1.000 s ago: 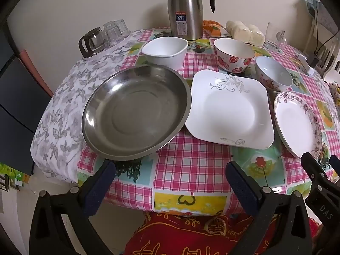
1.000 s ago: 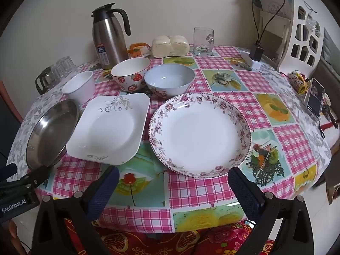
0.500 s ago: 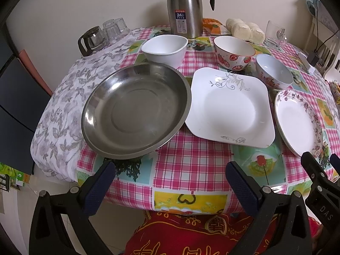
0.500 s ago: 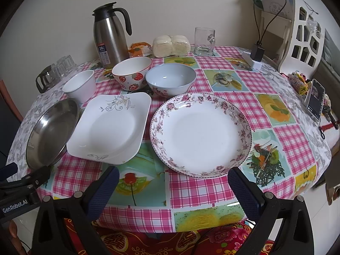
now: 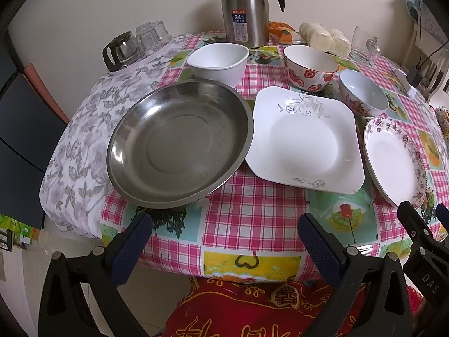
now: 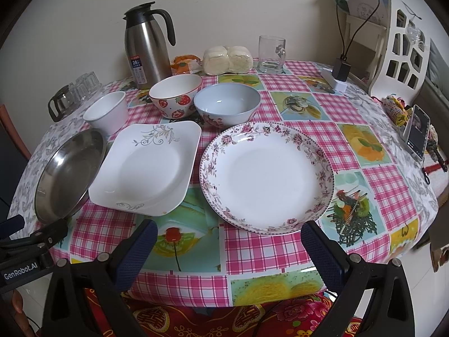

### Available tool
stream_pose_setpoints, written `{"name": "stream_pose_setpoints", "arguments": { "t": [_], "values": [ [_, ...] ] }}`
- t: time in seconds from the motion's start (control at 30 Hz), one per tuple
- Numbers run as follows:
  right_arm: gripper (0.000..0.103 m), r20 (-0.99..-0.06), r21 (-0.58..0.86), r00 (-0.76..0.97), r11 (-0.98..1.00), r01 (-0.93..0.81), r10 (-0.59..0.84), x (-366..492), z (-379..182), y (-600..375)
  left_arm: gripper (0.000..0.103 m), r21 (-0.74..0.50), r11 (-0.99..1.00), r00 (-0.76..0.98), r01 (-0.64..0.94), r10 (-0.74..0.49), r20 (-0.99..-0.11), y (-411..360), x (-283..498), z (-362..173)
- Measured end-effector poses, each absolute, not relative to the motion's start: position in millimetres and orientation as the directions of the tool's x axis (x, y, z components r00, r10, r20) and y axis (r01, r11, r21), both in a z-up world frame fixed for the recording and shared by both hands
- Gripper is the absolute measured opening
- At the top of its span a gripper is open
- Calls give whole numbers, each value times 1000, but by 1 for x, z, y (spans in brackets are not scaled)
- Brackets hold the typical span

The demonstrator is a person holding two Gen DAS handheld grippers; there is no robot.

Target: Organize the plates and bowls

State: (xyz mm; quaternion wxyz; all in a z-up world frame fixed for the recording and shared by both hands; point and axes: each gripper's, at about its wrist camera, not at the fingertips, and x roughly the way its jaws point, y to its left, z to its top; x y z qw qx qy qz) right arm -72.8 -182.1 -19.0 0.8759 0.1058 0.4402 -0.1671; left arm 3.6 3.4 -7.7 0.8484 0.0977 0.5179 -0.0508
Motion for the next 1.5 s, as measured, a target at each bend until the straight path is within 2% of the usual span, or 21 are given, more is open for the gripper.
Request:
{"name": "stream_pose_setpoints", "arguments": {
  "t": [1.5],
  "values": [
    [103, -808, 35, 554, 922, 385, -200, -72, -21, -180, 103, 100, 978, 433, 182, 12, -901, 5, 6, -12]
  ]
}}
